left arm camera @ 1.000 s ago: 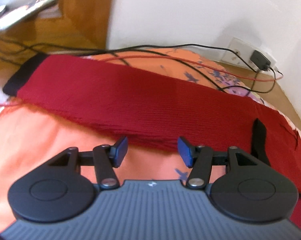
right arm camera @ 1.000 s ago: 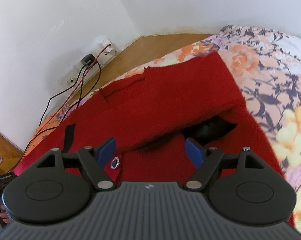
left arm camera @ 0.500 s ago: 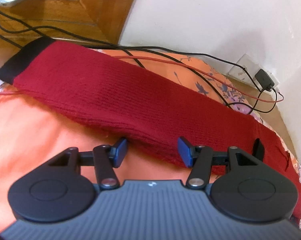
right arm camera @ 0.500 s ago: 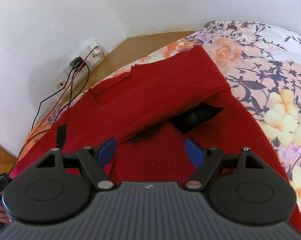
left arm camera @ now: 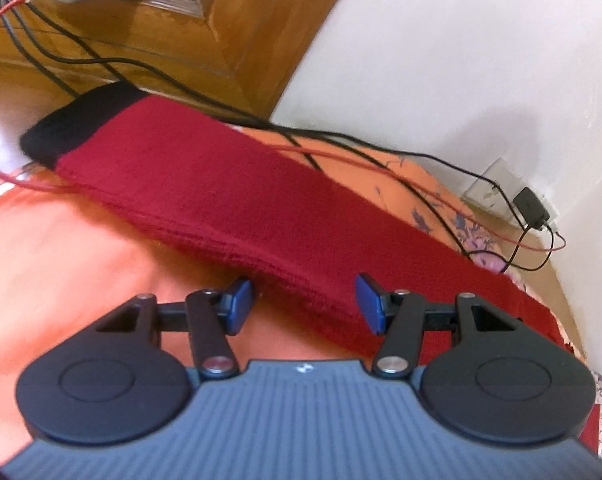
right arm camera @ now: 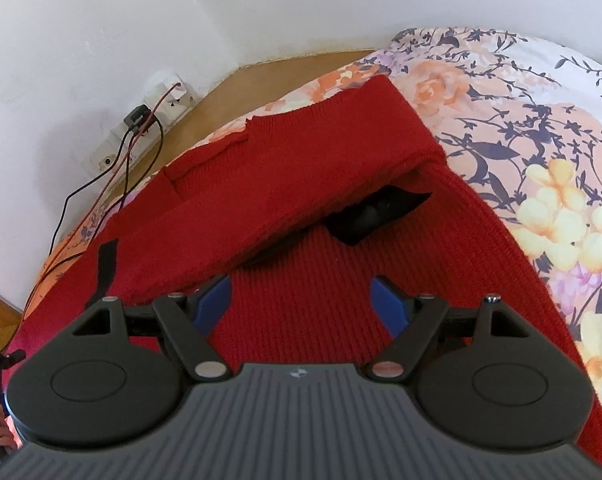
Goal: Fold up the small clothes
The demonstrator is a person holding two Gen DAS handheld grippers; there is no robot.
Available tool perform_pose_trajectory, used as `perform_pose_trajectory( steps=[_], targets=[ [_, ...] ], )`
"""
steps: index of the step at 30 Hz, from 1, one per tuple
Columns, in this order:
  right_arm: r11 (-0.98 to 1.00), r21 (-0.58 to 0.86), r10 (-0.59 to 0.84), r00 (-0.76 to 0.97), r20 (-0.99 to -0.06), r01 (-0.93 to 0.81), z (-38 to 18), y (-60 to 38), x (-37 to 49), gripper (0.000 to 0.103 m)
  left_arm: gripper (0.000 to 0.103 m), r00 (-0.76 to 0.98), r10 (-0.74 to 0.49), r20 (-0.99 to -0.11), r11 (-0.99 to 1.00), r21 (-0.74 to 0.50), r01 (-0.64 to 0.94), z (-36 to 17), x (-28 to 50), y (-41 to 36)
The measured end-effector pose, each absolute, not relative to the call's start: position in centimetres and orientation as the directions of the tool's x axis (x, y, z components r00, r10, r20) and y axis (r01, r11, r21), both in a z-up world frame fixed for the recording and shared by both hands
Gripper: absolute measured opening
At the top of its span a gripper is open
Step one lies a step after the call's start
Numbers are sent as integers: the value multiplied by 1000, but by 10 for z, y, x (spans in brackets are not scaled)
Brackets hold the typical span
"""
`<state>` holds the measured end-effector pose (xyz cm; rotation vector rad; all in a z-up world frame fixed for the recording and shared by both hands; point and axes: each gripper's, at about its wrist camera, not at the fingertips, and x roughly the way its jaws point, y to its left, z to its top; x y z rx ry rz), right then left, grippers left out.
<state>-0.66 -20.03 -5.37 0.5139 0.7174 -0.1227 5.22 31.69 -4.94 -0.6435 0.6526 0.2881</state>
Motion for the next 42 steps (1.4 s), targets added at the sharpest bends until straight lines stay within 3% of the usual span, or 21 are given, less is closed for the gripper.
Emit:
perform_pose_trajectory(
  steps=[5,6,7,10,20,29,35,42],
  targets=[
    [874,393,48,754,-655,286,-54,-202,-11,82,55,786,61,-615,777,-465,-424,-52,58,316],
    [875,389,43,754,-655,288,-54,-202,-13,82,50,789,64,-612,777,-465,-424,-52,58,316],
    [874,387,37,755,-655,293,-55,-203,-14,82,34,788,67,-612,779,-462,-425,-53,59,317],
    [867,389,27,751,-660,311,-57,-208,-17,82,16,785,49,-617,790,-457,-409,-55,61,318],
    [874,388,34,758,-651,294,-55,-206,-21,82,14,895,26,-446,895,-389,-220,-10,47,286],
    [892,378,45,783,-621,248,-36,-216,-19,82,14,938,-35,-344,930,-356,-96,31,45,234],
    [900,366,45,785,-618,236,-26,-230,-20,82,14,943,-100,-317,939,-344,-16,46,53,191],
    [902,357,37,781,-623,242,-23,-250,-20,82,14,920,-183,-347,947,-313,71,39,68,137]
  ],
)
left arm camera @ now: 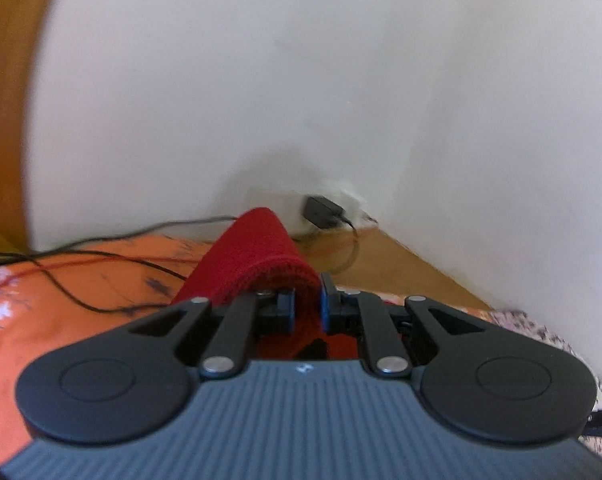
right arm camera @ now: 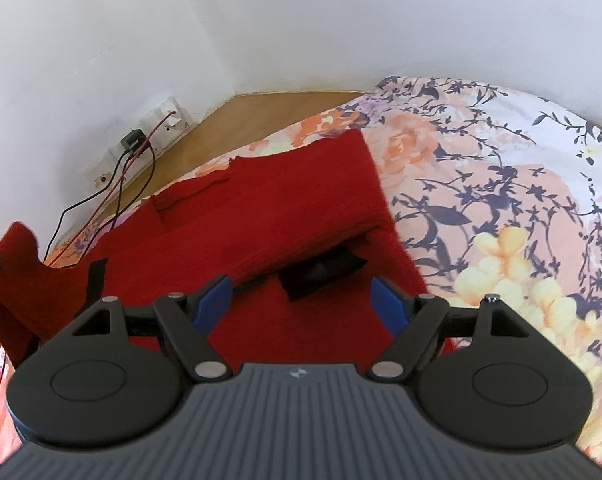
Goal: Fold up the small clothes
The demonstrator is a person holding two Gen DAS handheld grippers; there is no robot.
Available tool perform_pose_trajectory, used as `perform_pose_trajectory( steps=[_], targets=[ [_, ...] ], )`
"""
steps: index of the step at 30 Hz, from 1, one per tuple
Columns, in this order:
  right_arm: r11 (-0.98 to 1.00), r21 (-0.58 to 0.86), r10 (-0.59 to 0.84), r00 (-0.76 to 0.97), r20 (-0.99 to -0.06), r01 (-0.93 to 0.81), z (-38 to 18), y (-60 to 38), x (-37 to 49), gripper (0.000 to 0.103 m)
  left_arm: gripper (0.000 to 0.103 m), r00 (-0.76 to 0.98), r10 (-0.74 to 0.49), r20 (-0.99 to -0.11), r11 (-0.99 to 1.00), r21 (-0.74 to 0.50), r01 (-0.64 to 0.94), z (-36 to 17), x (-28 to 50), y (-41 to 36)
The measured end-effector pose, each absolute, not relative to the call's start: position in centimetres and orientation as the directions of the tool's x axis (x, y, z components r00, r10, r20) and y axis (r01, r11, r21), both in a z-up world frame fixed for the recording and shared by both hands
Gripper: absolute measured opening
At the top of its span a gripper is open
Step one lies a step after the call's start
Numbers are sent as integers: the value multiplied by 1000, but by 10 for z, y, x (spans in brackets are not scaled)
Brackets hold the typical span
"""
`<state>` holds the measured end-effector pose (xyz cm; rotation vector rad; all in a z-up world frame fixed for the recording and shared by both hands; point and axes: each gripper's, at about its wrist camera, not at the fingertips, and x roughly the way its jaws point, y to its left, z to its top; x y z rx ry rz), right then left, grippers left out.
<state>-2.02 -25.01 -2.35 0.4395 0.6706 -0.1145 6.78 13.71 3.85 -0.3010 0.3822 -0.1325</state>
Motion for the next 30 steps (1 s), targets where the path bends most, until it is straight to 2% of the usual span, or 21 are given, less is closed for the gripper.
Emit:
perform_pose_trajectory(
  steps=[11,20,23,28,30],
  targets=[
    [892,362,40,749,-661,271,-42,-271,-21,82,14,827,-275,-490,949,-276,152,-13,82,74],
    [886,367,42,740,-671,283,-47,-277,-22,82,16,771,-276,-574,956,-249,157,-41,87,61],
    [888,366,50,736,-676,277,-47,-275,-19,82,22,759,-297,-579,945,-291,147,-42,86,66],
    [896,378,87,740,-667,235,-43,-264,-14,82,44,740,-321,-591,934,-327,144,-35,82,72],
    [898,383,102,743,-662,217,-41,-258,-12,82,45,735,-316,-600,937,-320,142,-32,77,75]
  ],
)
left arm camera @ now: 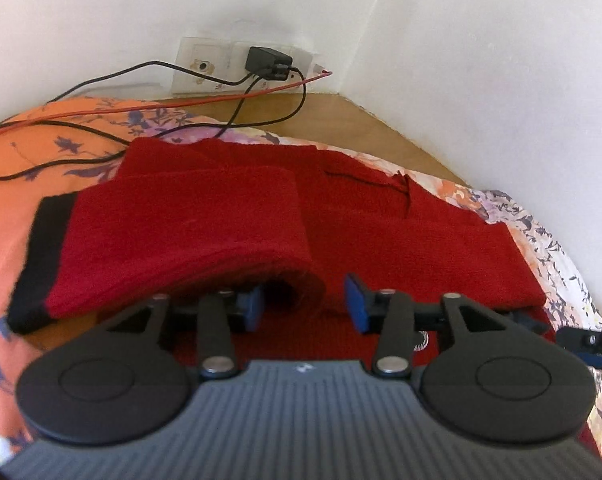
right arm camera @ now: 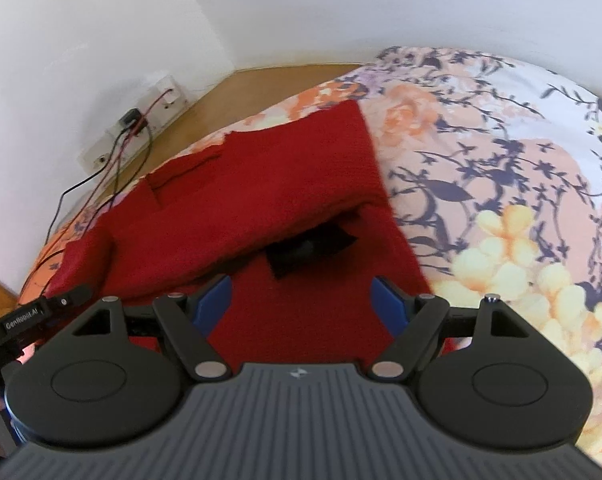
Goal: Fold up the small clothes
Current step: 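Grasp the cardigan side edge with the right tool and fold it inward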
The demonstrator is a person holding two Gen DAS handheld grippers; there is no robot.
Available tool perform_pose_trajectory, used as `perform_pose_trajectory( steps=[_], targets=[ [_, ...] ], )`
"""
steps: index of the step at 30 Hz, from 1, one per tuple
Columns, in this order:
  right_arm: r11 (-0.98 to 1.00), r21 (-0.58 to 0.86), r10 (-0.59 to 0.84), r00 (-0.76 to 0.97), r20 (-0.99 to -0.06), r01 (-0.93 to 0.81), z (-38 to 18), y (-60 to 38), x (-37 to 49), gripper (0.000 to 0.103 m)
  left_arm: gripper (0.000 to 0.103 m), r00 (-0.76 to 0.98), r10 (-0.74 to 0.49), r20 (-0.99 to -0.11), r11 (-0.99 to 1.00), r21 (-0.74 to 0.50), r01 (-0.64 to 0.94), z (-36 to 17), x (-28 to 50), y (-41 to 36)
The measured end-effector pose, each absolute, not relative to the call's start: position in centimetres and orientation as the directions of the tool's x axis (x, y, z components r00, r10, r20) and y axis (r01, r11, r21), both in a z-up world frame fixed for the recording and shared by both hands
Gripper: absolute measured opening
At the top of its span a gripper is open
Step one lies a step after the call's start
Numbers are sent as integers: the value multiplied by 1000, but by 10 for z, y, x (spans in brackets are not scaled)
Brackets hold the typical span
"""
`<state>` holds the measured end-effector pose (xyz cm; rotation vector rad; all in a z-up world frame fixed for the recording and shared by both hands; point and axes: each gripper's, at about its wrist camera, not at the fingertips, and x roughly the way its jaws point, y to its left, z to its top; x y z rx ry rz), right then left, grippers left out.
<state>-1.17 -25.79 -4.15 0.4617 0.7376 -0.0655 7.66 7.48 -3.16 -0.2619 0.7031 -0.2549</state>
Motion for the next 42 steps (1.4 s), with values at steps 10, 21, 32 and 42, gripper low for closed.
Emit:
perform_pose_trajectory(
  steps=[10,21,32,42],
  targets=[
    [903,424,240,739,-629,67,-29,-202,17,82,45,717,-262,-646,955,-282,94,-20,54,112],
    [877,474,391,687,-612,-77,-19,-111,82,82,45,729,-178,-661,974,-226,32,-24,42,161],
    [859,506,451,578,-680,-75,-38,-57,144,82,45,718,-200,-667,975,-207,79,-35,45,167],
    [859,482,476,614,-629,-173,-27,-38,151,16,45,703,-228,-674,971,-212,112,-43,47,165]
  ],
)
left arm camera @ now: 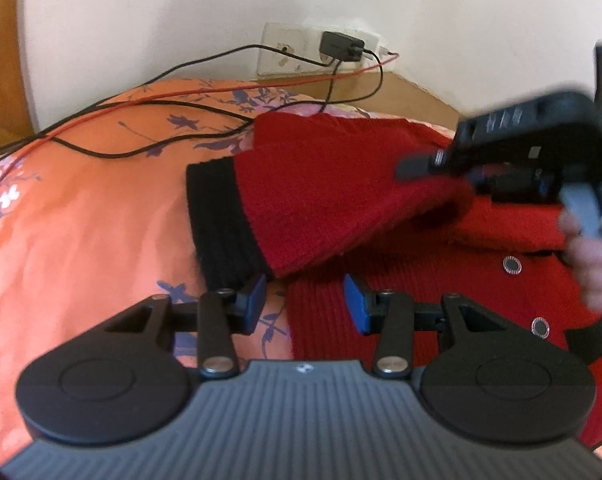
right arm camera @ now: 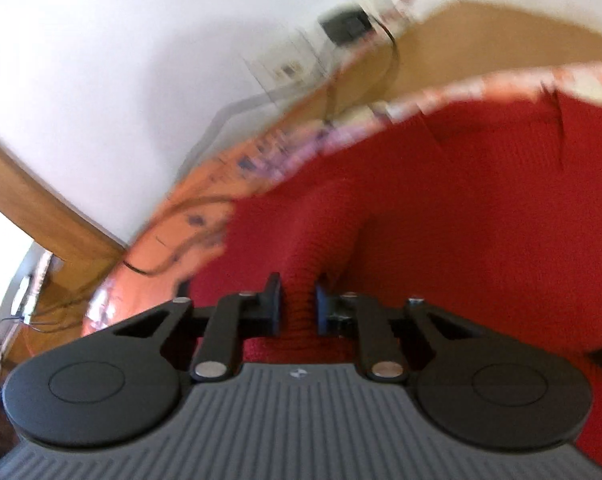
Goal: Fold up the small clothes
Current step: 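Grasp the cardigan side edge with the right tool and fold it inward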
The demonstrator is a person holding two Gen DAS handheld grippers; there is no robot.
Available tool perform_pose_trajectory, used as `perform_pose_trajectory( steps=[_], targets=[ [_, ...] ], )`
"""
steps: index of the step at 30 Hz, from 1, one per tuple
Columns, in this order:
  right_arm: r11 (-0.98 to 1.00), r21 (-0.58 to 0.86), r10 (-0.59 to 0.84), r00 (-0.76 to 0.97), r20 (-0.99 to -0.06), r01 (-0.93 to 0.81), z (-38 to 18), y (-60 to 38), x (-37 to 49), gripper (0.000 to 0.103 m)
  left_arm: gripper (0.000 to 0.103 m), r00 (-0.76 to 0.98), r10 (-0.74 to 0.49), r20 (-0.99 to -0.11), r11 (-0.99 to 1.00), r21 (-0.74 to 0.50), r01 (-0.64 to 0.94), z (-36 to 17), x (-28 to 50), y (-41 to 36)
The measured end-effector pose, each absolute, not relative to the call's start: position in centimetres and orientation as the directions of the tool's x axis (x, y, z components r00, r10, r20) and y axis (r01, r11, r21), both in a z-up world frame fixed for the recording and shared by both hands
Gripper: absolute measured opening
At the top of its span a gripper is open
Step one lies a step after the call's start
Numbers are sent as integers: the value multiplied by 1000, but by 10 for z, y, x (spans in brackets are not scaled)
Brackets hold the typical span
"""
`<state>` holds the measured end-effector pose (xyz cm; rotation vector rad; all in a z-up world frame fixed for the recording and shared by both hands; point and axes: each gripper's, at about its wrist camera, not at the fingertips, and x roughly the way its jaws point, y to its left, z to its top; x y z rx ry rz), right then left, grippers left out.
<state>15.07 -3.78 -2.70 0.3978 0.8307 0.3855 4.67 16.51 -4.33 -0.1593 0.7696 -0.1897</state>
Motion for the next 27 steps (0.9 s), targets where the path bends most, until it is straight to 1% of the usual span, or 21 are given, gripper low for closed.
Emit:
perform_pose_trajectory(
  steps=[4,7,11,16,19,21,23,24,25,26,27],
  targets=[
    [878,413,451,706,-545,-242,11,-34,140,15,45,698,-221,-681,973,-201,113,-47,51,164],
    [893,380,420,749,-512,-240,30,-44,138,15,45,695,-213,-687,975,-194,106,-49,54,165],
    [908,383,374,744,-554,-171,19,-62,147,15,45,697,-206,-687,977,-189,103,-49,55,165],
    [926,372,306,705,-640,-65,-20,-79,155,15,45,699,-204,-685,977,-186,103,-50,55,166],
    [938,344,276,678,-681,-37,-43,-81,159,17,45,699,-204,-686,977,-186,103,-50,55,166],
    [943,332,267,675,-688,-34,-50,-81,157,29,45,698,-203,-687,977,-186,102,-49,55,166],
    [949,315,249,687,-682,-31,-50,-78,147,49,45,696,-196,-691,979,-180,96,-49,55,166],
    [955,297,234,687,-688,-28,-47,-76,144,55,45,695,-193,-693,979,-179,93,-48,55,167],
    [960,278,223,691,-688,-33,-43,-74,140,62,45,694,-191,-694,980,-180,89,-47,54,167],
    [963,264,220,699,-681,-45,-38,-71,135,66,45,693,-190,-695,980,-182,85,-46,54,169],
    [967,249,219,706,-673,-63,-31,-66,129,68,45,694,-190,-694,979,-185,83,-44,53,171]
  ],
)
